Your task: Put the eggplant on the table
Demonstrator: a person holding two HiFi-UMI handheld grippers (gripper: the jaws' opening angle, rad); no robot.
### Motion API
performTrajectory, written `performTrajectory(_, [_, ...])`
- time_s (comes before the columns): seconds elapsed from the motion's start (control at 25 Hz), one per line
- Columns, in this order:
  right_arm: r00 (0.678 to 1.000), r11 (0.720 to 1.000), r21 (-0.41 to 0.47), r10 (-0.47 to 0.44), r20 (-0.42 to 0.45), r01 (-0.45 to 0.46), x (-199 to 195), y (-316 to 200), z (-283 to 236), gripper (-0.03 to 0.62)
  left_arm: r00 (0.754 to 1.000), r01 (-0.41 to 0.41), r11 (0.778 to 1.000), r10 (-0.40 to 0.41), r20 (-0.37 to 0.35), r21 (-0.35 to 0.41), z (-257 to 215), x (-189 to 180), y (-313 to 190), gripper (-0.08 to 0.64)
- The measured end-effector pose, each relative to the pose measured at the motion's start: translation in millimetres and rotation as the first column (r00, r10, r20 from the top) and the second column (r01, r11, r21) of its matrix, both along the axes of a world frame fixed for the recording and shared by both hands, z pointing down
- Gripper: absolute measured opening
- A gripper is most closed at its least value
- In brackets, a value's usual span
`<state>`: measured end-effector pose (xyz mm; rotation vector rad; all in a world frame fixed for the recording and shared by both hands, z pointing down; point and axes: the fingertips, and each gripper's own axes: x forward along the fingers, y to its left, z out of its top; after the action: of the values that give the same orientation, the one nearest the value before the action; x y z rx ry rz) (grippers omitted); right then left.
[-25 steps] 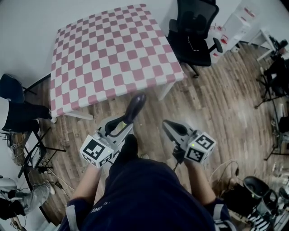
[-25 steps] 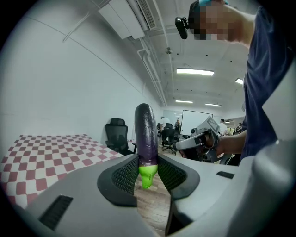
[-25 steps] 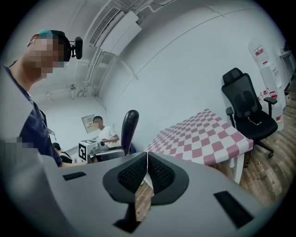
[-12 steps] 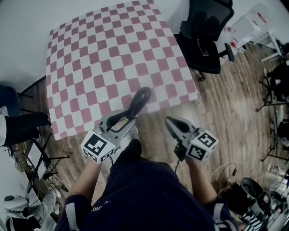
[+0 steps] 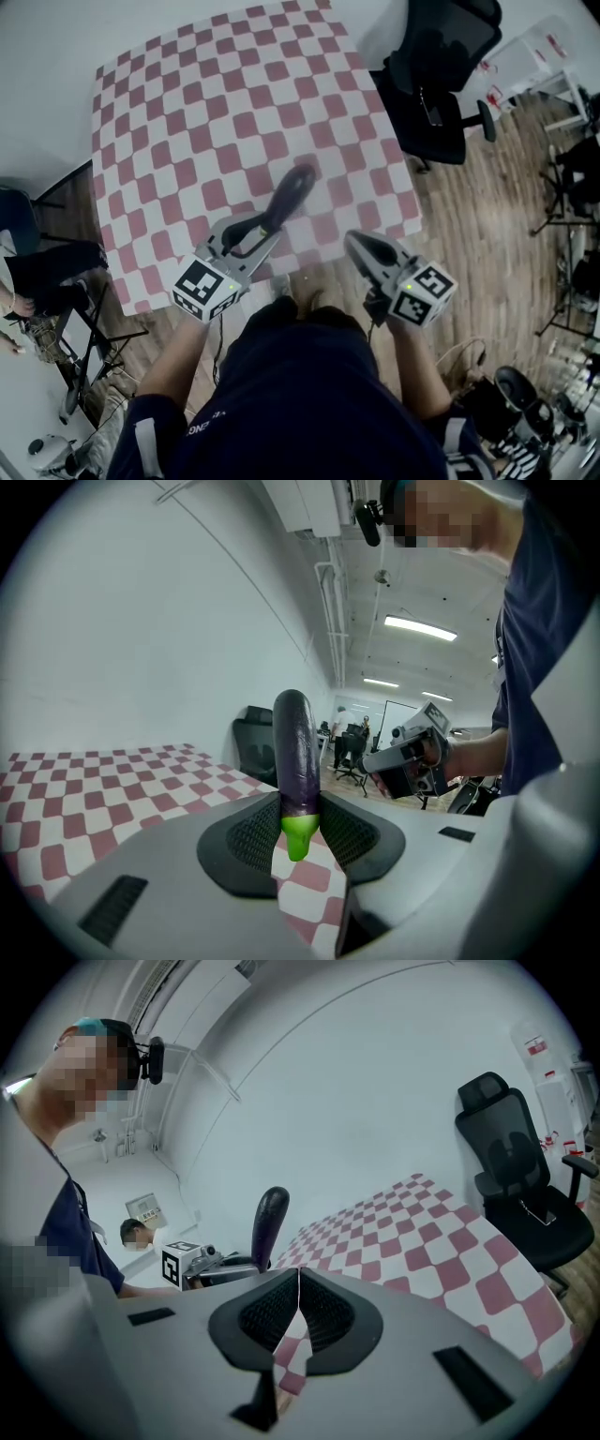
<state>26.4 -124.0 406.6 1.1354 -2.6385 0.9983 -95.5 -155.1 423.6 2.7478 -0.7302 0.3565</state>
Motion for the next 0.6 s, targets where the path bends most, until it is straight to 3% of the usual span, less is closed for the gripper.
performTrajectory(0.36, [1.0, 0.998, -0.047, 0.03, 0.002, -0.03, 26.4, -51.0, 26.9, 0.018, 0.995, 0.005, 0.999, -0.001, 0.096, -0.039, 49.0, 23.6, -74.6, 0.147])
performTrajectory(0.48, [1.0, 0.996, -0.091, 0.01, 0.011, -0.009, 29.1, -56.1, 38.0, 0.018, 0.987, 0.008, 0.997, 0.004, 0.158, -0.076, 75.3, 30.7, -92.5, 0.147])
performTrajectory(0.6, [1.0, 0.993, -0.12, -0.006, 0.019, 0.008, 56.1, -69.1, 55.1, 0.018, 0.974, 0.012, 0.994, 0.014, 0.227, -0.113, 116.1, 60.3, -121.5, 0.147])
